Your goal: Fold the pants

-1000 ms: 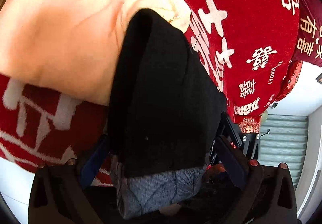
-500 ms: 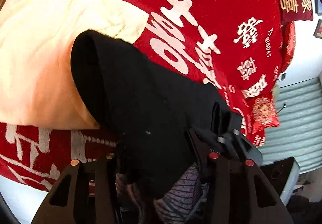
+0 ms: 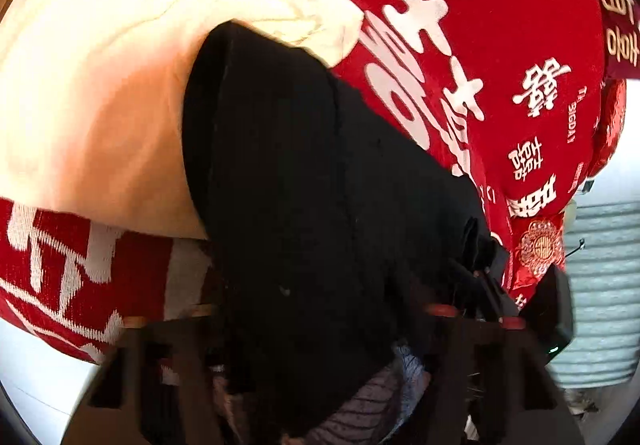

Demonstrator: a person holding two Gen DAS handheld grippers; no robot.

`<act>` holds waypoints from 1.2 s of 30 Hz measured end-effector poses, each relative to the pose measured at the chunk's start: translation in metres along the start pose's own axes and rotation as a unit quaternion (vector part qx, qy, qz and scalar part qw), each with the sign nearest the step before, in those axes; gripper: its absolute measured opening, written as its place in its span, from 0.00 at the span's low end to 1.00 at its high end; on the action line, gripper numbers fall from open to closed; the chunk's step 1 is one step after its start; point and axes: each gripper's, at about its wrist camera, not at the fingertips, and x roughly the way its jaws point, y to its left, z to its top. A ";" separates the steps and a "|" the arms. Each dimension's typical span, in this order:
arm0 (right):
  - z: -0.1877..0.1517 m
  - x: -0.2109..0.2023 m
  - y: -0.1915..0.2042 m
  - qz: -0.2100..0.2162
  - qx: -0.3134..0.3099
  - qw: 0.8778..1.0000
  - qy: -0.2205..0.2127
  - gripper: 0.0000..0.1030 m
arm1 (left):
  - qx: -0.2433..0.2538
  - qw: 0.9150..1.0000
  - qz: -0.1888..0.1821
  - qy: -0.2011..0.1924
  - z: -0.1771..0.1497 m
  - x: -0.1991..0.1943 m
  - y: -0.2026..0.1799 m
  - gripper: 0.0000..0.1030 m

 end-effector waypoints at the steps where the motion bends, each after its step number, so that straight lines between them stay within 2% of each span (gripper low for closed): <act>1: 0.002 -0.003 -0.001 0.006 0.002 1.000 -0.013 0.82 | 0.010 1.000 0.007 -0.002 0.000 -0.002 -0.006 0.33; 3: 0.007 -0.010 -0.003 0.017 0.006 1.000 -0.004 0.82 | 0.041 0.998 0.039 -0.005 -0.002 -0.004 -0.023 0.29; 5: 0.006 -0.027 -0.008 0.027 0.011 0.999 -0.030 0.82 | 0.050 0.996 0.074 -0.003 -0.002 -0.003 -0.037 0.26; 8: -0.003 -0.049 -0.019 0.010 0.013 0.999 -0.050 0.82 | 0.071 0.992 0.102 -0.016 -0.006 -0.009 -0.061 0.25; 11: -0.023 -0.069 -0.039 -0.021 0.026 0.998 -0.052 0.82 | 0.134 0.979 0.149 -0.032 -0.018 -0.014 -0.107 0.25; 13: -0.032 -0.076 -0.054 -0.043 0.041 0.997 -0.039 0.82 | 0.155 0.973 0.163 -0.041 -0.023 -0.017 -0.132 0.25; 17: -0.058 -0.096 -0.091 -0.087 0.114 0.990 -0.010 0.83 | 0.205 0.957 0.198 -0.060 -0.040 -0.015 -0.186 0.25; 18: -0.066 -0.104 -0.101 -0.107 0.138 0.985 -0.010 0.84 | 0.226 0.950 0.207 -0.066 -0.048 -0.011 -0.206 0.25; 21: -0.081 -0.124 -0.126 -0.166 0.177 0.970 -0.017 0.88 | 0.259 0.939 0.215 -0.073 -0.065 -0.001 -0.246 0.25; 24: -0.098 -0.136 -0.142 -0.197 0.192 0.961 -0.005 0.90 | 0.290 0.929 0.215 -0.074 -0.080 0.012 -0.283 0.25; 32: -0.147 -0.166 -0.190 -0.193 0.255 0.947 -0.017 0.90 | 0.351 0.915 0.193 -0.038 -0.116 0.057 -0.370 0.25; 36: -0.174 -0.182 -0.217 -0.198 0.295 0.935 -0.027 0.90 | 0.381 0.905 0.190 -0.005 -0.139 0.102 -0.405 0.25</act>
